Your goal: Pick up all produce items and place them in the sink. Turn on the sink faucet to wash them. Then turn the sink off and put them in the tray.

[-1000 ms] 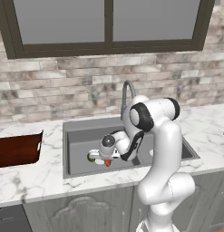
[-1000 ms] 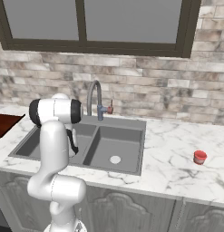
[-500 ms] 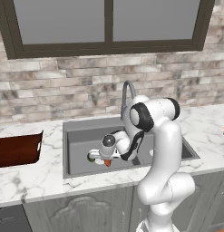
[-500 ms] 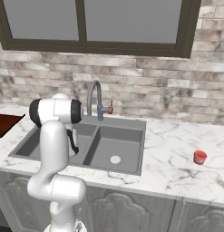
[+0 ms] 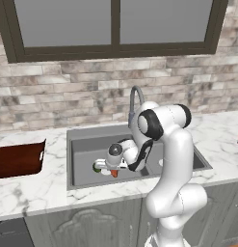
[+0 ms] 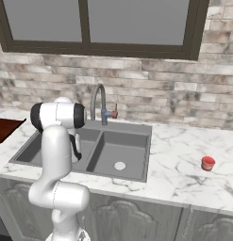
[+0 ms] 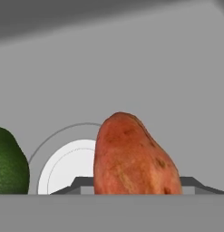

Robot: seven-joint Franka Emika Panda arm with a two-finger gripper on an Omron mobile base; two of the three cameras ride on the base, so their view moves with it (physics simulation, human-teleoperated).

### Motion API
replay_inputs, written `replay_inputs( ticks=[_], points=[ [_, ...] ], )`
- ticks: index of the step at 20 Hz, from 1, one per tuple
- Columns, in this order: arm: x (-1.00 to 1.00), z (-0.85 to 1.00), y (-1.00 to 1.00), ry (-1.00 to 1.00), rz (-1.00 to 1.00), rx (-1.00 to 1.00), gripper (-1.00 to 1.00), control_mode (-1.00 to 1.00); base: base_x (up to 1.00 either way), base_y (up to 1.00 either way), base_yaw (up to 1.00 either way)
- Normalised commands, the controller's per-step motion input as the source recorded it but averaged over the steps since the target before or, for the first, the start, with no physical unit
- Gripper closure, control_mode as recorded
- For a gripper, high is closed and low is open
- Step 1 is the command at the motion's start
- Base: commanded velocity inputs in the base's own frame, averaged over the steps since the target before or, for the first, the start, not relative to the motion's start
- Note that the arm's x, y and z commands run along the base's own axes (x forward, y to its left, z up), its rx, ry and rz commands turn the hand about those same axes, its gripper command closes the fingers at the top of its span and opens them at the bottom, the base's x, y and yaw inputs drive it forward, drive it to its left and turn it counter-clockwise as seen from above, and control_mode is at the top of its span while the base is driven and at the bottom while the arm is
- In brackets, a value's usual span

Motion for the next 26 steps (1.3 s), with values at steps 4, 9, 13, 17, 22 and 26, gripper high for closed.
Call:
replay_inputs(
  ticks=[4, 9, 13, 17, 22, 26],
  points=[
    [0.00, 0.01, 0.01, 0.00, 0.00, 0.00, 1.00, -1.00, 0.00, 0.00, 0.00],
    [0.00, 0.34, 0.13, -0.01, -0.03, 0.00, 1.00, -1.00, 0.00, 0.00, 0.00],
    [0.00, 0.55, 0.14, -0.01, -0.05, -0.02, 1.00, -1.00, 0.00, 0.00, 0.00],
    [0.00, 0.79, 0.09, 0.00, -0.04, 0.00, 1.00, -1.00, 0.00, 0.00, 0.00],
    [0.00, 1.00, 0.11, 0.01, -0.04, 0.00, 1.00, -1.00, 0.00, 0.00, 0.00],
    [0.00, 1.00, 0.29, 0.07, -0.05, 0.00, 1.00, -1.00, 0.00, 0.00, 0.00]
  ],
)
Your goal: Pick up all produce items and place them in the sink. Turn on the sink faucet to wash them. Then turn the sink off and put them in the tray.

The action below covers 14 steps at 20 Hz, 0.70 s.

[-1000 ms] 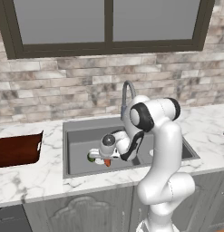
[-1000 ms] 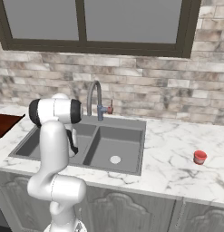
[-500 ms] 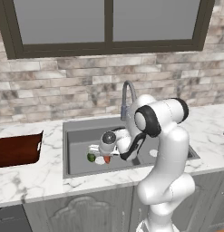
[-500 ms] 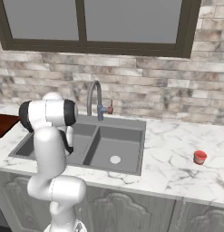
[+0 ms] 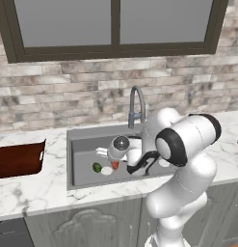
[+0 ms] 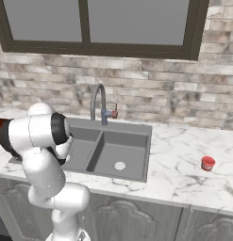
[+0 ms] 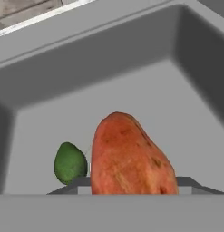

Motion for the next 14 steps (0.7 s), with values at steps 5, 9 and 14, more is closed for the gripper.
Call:
replay_inputs(
  ticks=[5, 9, 14],
  points=[
    [0.06, 1.00, 0.32, 0.11, -0.02, 0.00, 1.00, -1.00, 0.00, 0.00, 0.00],
    [0.23, 1.00, 0.33, 0.16, 0.00, 0.00, 1.00, -1.00, 0.00, 0.00, 0.00],
    [0.30, 1.00, 0.38, 0.15, 0.00, -0.04, 1.00, -1.00, 0.00, 0.00, 0.00]
  ],
)
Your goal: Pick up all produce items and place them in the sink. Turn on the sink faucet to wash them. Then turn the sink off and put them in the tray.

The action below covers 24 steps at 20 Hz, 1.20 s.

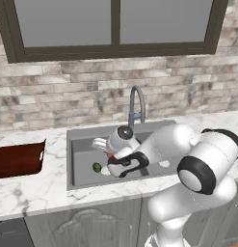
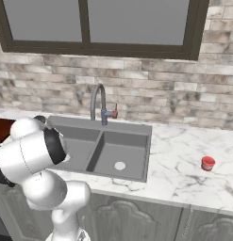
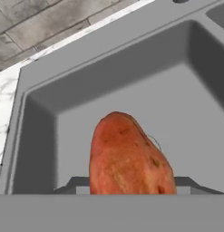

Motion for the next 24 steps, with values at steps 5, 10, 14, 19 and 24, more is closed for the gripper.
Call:
replay_inputs(
  ticks=[5, 10, 14, 19, 24],
  points=[
    [0.16, 1.00, 0.38, 0.16, 0.00, -0.07, 1.00, -1.00, 0.00, 0.00, 0.00],
    [0.00, 0.73, 0.41, 0.16, 0.00, -0.05, 1.00, -1.00, 0.00, 0.00, 0.00],
    [-0.02, 0.18, 0.47, 0.13, 0.00, -0.01, 1.00, -1.00, 0.00, 0.00, 0.00],
    [-0.15, 0.00, 0.35, 0.01, 0.05, 0.00, 1.00, -1.00, 0.00, 0.00, 0.00],
    [-0.17, -0.04, 0.55, 0.00, 0.03, 0.00, 1.00, -1.00, 0.00, 0.00, 0.00]
  ],
)
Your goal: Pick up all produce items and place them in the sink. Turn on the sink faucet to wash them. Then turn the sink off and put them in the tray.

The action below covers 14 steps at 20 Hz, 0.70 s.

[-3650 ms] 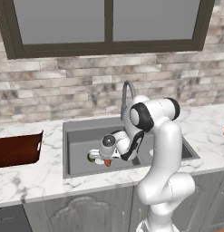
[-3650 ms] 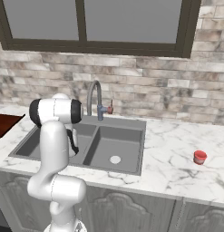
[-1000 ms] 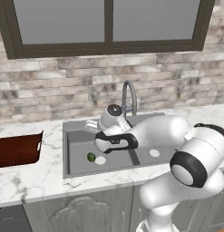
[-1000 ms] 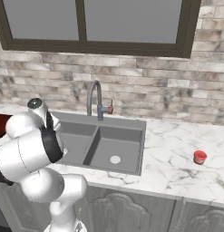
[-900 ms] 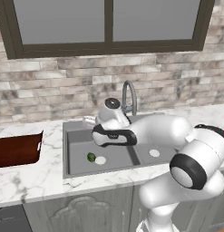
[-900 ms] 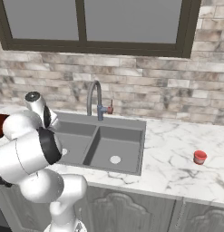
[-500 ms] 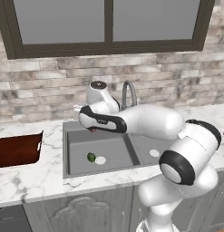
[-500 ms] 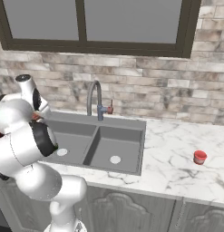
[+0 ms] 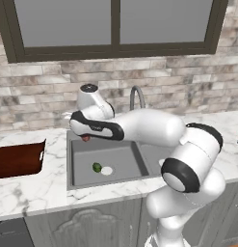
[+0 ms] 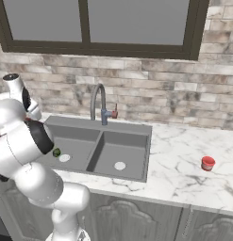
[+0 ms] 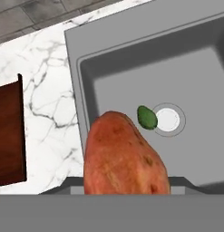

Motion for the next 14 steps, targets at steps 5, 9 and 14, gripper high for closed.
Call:
replay_inputs(
  ticks=[5, 9, 14],
  points=[
    [-0.22, -0.12, 0.54, -0.01, 0.02, 0.00, 1.00, -1.00, 0.00, 0.00, 0.00],
    [-0.08, -0.01, 0.56, 0.00, 0.01, 0.00, 1.00, -1.00, 0.00, 0.00, 0.00],
    [-0.01, 0.00, 0.57, 0.00, 0.00, 0.00, 1.00, -1.00, 0.00, 0.00, 0.00]
  ],
)
